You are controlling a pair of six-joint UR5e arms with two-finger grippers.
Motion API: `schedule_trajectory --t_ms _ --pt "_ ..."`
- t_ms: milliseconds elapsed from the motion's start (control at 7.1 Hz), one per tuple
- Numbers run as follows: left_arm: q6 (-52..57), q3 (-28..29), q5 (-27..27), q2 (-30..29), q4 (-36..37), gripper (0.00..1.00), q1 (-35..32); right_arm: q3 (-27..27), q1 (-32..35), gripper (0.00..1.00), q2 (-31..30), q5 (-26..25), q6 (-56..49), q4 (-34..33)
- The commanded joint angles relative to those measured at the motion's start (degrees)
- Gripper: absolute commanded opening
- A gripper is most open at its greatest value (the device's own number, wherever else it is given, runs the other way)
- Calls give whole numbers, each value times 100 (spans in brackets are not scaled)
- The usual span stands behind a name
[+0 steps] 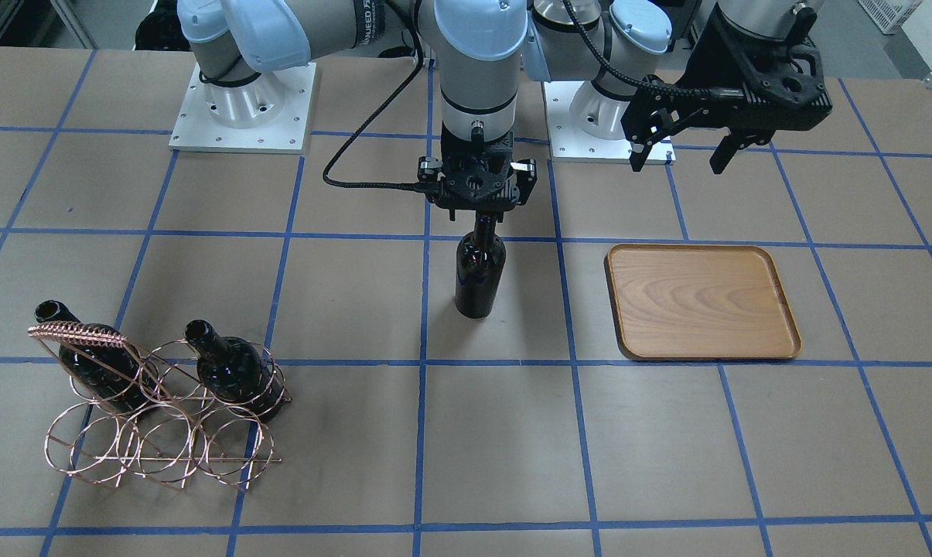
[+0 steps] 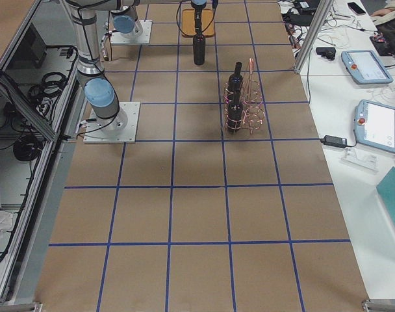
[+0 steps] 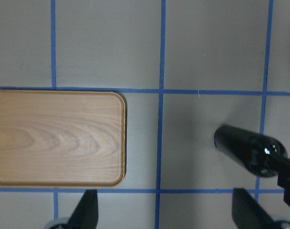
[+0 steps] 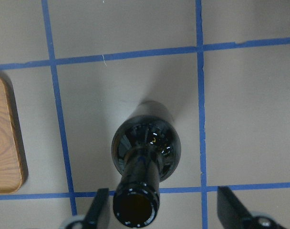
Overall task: Take wine from basket and place on tray
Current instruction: 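Carry the bottle toward the tray and stand it upright on the table, then release the bottle and raise the right gripper while the left gripper approaches it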
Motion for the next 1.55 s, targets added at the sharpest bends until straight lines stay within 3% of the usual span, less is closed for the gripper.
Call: schedule_trajectory --t_ms 0,282,423,845,1127,1408 --pt "-26 0 -8 -26 10 100 -9 -107 -343 100 -356 -61 -112 24" --pt "-52 9 -8 -218 332 100 -44 -125 -1001 100 -735 -88 -612 42" --pt "-531 9 -16 -359 387 100 -183 -116 -1300 100 -815 -97 -1223 355" --pt "-2235 9 -16 -1044 781 100 -1368 -107 -1961 100 -903 -97 -1896 639" --pt "-2215 0 -69 -1195 906 99 -1757 -107 -2566 100 -973 -132 -2886 868" --pt "-2267 -174 -130 -1353 898 99 -1828 -107 -3042 100 -1052 -656 -3591 877"
